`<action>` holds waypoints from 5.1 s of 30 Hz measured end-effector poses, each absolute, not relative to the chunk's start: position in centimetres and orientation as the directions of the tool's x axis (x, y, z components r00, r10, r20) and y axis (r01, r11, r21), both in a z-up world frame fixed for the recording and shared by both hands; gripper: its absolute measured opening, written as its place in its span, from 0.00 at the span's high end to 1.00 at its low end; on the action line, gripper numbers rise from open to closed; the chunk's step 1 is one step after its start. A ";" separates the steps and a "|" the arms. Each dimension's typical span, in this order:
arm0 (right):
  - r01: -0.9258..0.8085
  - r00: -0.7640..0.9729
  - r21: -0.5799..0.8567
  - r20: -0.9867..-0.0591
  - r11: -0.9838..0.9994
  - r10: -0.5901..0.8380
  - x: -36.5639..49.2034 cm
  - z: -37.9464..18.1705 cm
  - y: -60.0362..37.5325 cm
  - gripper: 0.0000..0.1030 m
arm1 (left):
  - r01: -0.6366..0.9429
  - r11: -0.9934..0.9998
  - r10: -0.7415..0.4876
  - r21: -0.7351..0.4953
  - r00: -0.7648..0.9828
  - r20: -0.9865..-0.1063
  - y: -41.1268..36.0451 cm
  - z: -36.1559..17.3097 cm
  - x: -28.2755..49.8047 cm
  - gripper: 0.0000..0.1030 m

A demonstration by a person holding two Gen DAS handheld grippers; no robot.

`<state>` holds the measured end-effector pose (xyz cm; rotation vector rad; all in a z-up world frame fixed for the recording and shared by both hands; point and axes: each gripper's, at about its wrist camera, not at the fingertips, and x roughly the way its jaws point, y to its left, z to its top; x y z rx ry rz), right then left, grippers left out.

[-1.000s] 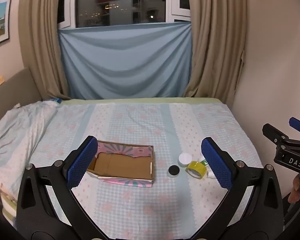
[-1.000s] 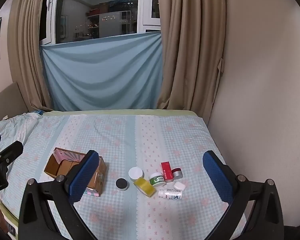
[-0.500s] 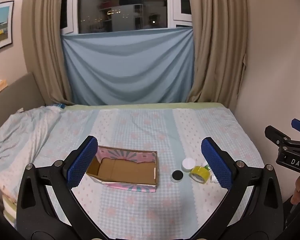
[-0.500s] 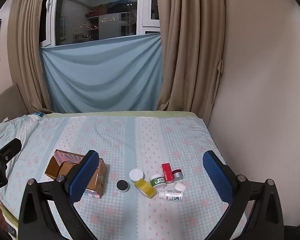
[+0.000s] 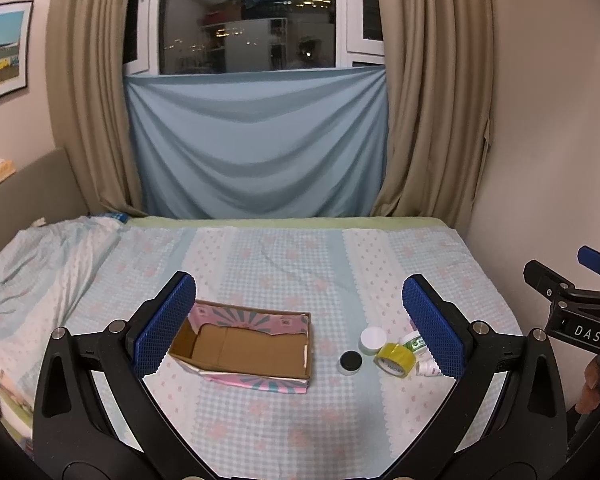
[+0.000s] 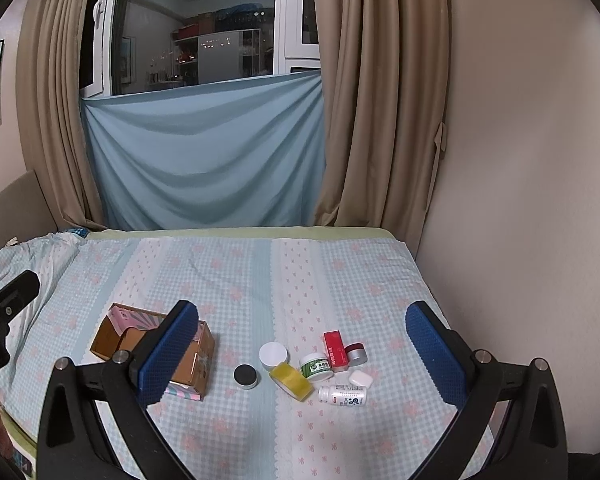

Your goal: Organize rigid objects

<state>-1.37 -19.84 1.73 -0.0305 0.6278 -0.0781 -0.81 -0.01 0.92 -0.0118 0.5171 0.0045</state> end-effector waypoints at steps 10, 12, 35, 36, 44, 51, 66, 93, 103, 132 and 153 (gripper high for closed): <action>0.061 0.819 -0.063 -0.567 0.996 -0.086 -1.4 1.9 -19.7 0.00 | -0.014 1.000 0.008 -0.007 0.874 -0.487 -0.1 0.9 -0.8 0.01; 0.061 0.821 -0.062 -0.565 0.996 -0.086 -1.4 1.9 -19.7 0.00 | -0.015 1.000 0.010 -0.006 0.875 -0.484 -0.2 0.8 -0.9 0.01; 0.054 0.836 -0.050 -0.544 0.997 -0.073 -1.7 1.6 -19.8 0.00 | -0.019 1.000 0.011 -0.012 0.880 -0.475 0.0 0.9 -0.9 0.01; 0.055 0.836 -0.049 -0.544 0.997 -0.072 -1.7 1.7 -19.9 0.00 | -0.019 1.000 0.011 -0.011 0.880 -0.474 -0.1 1.0 -0.9 0.01; 0.054 0.836 -0.049 -0.544 0.997 -0.072 -1.7 1.6 -19.8 0.00 | -0.018 1.000 0.011 -0.011 0.881 -0.473 -0.1 0.9 -0.9 0.01; 0.059 0.837 -0.049 -0.542 0.997 -0.076 -1.7 1.8 -19.8 0.00 | -0.010 1.000 0.004 -0.010 0.881 -0.474 -0.6 1.4 -0.2 0.01; 0.064 0.834 -0.033 -0.547 0.997 -0.071 -1.3 1.9 -20.7 0.00 | 0.006 1.000 -0.014 -0.017 0.861 -0.509 -2.4 0.4 1.5 0.01; 0.041 0.500 0.030 -0.866 0.999 0.006 15.0 -25.4 -39.8 0.00 | -0.082 0.984 -0.116 -0.155 0.360 -0.926 -20.9 -31.2 19.0 0.01; 0.061 0.283 0.036 -0.959 0.997 0.018 17.2 -37.4 -40.9 0.00 | -0.170 0.973 -0.111 -0.153 0.235 -0.966 -21.9 -40.6 22.6 0.03; 0.147 0.169 -0.043 -0.983 0.988 -0.068 18.4 -42.7 -40.2 0.44 | -0.318 0.914 -0.199 -0.251 0.186 -0.962 -19.3 -43.6 24.2 0.60; 0.153 0.312 0.022 -0.950 0.988 -0.028 16.2 -27.5 -38.6 0.44 | -0.168 0.940 -0.230 -0.298 0.335 -0.914 -15.7 -29.1 21.9 0.63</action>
